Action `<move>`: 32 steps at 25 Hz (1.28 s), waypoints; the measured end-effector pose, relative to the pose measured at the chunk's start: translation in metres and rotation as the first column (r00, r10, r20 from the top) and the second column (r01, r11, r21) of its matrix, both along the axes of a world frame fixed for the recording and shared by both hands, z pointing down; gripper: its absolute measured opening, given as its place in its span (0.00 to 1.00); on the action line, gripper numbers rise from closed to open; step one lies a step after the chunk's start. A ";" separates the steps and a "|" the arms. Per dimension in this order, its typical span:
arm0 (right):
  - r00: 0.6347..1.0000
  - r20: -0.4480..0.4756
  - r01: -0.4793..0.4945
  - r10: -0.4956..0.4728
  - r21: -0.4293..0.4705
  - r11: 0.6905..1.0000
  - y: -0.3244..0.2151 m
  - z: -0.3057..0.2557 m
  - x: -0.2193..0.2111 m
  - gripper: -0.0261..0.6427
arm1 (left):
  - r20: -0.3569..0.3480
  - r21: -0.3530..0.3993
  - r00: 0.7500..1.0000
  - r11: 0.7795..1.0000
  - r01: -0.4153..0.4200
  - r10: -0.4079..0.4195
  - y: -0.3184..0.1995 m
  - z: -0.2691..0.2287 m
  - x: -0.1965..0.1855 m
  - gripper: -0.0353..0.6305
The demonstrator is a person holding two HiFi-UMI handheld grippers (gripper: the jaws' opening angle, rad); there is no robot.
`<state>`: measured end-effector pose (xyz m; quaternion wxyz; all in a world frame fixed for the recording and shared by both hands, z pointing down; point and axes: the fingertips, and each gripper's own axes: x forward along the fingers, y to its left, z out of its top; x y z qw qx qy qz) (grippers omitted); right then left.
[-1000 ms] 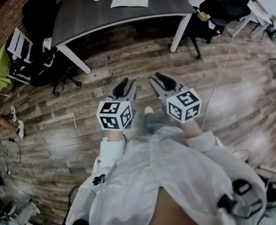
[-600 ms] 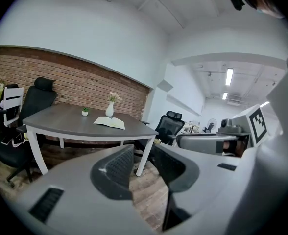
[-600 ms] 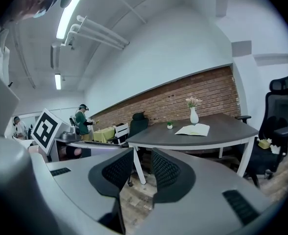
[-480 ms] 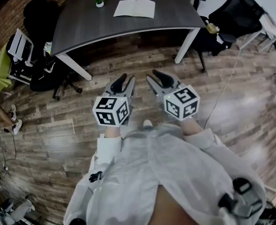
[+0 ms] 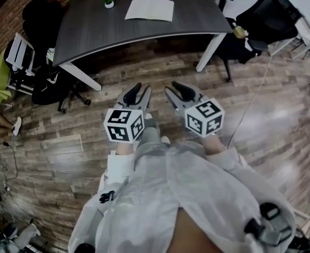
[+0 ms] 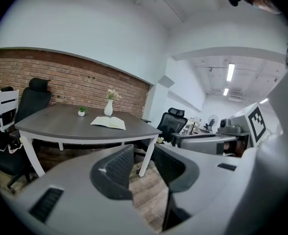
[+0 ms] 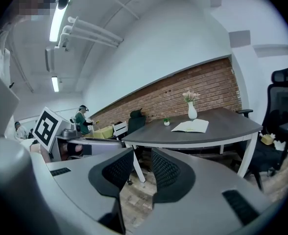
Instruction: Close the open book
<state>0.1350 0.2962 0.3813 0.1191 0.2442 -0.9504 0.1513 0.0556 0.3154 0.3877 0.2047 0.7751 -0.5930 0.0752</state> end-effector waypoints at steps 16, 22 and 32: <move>0.998 -0.004 -0.064 0.064 -0.001 0.998 -0.117 0.004 -0.054 0.18 | -0.001 0.001 0.998 0.998 -0.066 0.066 -0.119 0.004 -0.054 0.22; 0.997 0.005 -0.080 0.080 -0.003 0.997 -0.172 -0.003 -0.095 0.18 | 0.011 0.012 0.995 0.995 -0.101 0.101 -0.182 -0.004 -0.093 0.22; 0.993 0.010 -0.119 0.119 0.000 0.993 -0.255 -0.002 -0.150 0.18 | 0.014 0.013 0.990 0.990 -0.142 0.142 -0.263 -0.006 -0.149 0.22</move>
